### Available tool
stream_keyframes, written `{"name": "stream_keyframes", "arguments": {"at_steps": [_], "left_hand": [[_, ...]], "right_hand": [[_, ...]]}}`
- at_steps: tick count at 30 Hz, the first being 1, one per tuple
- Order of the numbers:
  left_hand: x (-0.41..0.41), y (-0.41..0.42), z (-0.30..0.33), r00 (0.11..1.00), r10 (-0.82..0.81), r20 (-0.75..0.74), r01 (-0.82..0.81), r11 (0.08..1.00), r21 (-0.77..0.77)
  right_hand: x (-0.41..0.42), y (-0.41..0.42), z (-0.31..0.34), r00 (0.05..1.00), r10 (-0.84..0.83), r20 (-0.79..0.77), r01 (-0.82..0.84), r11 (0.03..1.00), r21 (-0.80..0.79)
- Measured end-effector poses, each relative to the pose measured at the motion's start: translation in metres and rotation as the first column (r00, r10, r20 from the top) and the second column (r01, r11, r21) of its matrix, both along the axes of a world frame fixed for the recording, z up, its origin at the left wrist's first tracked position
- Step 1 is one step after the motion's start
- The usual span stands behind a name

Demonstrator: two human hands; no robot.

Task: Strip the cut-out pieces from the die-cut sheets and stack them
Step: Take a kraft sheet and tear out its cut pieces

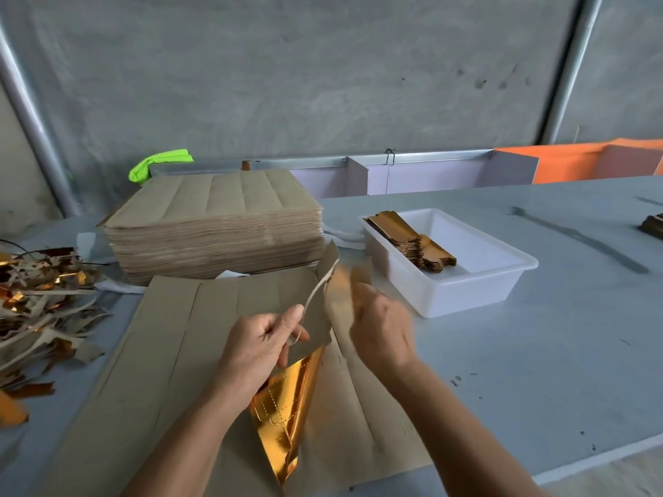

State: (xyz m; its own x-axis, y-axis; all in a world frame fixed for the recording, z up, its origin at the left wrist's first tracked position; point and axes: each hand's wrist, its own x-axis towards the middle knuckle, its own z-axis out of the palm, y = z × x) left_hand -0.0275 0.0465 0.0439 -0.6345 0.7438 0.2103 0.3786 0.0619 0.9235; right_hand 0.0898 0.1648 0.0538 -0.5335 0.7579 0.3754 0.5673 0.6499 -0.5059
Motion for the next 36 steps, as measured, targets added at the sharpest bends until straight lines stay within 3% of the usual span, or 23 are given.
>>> {"name": "stream_keyframes", "arguments": {"at_steps": [3,9,13,19,25,31,36], "left_hand": [[-0.001,-0.001,-0.001,1.000,0.001,-0.027,0.000,1.000,0.014],[-0.004,-0.007,0.007,0.970,0.088,-0.226,-0.107,0.991,-0.076],[-0.010,0.002,0.032,0.913,0.157,-0.376,-0.204,0.975,-0.087],[-0.023,0.025,0.042,0.934,0.223,-0.278,-0.273,0.949,-0.157],[-0.027,0.024,0.028,0.988,0.114,0.107,-0.103,0.989,-0.104],[-0.021,0.029,0.036,0.983,0.029,0.180,-0.023,0.999,-0.037],[-0.015,0.037,0.038,0.994,-0.011,0.109,0.020,0.996,-0.086]], "right_hand": [[-0.023,-0.012,0.005,0.994,0.104,0.033,-0.105,0.994,0.038],[-0.048,-0.010,0.011,0.996,-0.084,0.008,0.083,0.996,0.022],[-0.060,-0.021,0.008,0.996,0.034,0.088,-0.047,0.986,0.161],[-0.065,-0.035,0.004,0.985,0.087,0.147,-0.112,0.979,0.173],[-0.062,-0.028,0.004,0.992,0.032,0.124,-0.053,0.984,0.168],[-0.061,-0.022,0.015,0.985,0.081,0.151,-0.111,0.973,0.202],[-0.058,-0.018,0.020,0.971,0.120,0.209,-0.144,0.984,0.103]]}}
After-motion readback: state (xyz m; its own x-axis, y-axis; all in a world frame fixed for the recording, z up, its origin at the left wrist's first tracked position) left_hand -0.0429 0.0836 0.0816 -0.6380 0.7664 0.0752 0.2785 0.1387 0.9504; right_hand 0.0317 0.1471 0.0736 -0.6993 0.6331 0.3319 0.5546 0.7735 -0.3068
